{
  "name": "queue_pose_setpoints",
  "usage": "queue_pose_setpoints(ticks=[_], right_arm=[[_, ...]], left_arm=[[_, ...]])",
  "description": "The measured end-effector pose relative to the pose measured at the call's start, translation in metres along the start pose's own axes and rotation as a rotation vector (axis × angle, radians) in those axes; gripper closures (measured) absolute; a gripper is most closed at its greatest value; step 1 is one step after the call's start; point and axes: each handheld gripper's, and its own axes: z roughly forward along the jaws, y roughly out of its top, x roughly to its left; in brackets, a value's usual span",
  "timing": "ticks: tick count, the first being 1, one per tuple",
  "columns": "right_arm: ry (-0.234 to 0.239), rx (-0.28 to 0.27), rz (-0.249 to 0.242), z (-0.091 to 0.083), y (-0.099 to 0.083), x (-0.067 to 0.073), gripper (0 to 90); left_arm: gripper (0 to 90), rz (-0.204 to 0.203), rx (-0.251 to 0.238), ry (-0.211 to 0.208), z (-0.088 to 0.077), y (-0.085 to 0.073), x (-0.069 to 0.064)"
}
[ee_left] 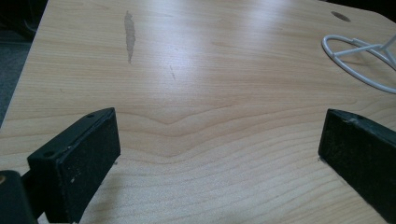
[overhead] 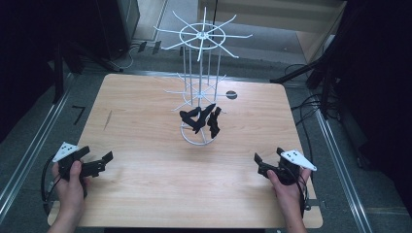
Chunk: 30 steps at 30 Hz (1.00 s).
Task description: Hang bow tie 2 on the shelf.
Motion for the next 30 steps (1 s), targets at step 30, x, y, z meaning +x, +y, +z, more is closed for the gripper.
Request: queue_pose_setpoints(ticks=[30], right_arm=[[-0.066, 0.062, 0.025, -0.035, -0.031, -0.036, 8.4]], left_arm=[[0.0, -0.001, -0.004, 0.000, 0.000, 0.000, 0.000]])
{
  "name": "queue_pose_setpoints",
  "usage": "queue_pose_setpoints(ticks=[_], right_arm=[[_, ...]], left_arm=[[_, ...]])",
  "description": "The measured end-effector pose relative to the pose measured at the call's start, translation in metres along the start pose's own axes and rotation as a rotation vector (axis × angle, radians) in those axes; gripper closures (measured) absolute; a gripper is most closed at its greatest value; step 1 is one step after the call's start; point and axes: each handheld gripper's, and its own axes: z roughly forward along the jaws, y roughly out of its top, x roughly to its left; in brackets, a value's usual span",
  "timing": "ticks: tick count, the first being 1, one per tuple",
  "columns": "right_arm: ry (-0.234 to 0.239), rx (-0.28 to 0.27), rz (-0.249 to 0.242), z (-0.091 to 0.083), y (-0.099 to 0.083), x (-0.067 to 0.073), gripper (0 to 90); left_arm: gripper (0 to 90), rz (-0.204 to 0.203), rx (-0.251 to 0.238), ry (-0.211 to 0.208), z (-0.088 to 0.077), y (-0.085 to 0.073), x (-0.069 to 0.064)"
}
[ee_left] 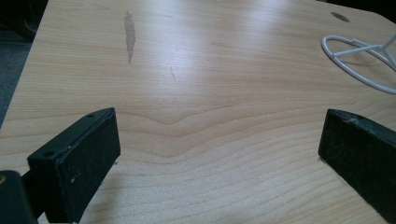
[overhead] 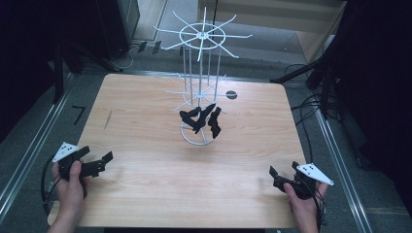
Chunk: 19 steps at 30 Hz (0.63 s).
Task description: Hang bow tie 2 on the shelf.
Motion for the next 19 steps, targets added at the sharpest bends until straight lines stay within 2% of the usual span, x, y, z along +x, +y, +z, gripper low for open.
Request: queue_pose_setpoints(ticks=[6, 14, 19], right_arm=[[-0.031, 0.010, 0.015, -0.009, -0.007, -0.011, 8.4], [-0.046, 0.011, 0.032, -0.019, -0.014, -0.020, 8.4], [-0.045, 0.004, 0.030, -0.020, -0.013, -0.019, 8.4]], left_arm=[[0.0, 0.000, -0.002, 0.000, 0.000, 0.000, 0.000], [0.0, -0.001, 0.000, 0.000, 0.000, 0.000, 0.000], [0.0, -0.002, 0.002, -0.001, 0.000, 0.000, 0.000]])
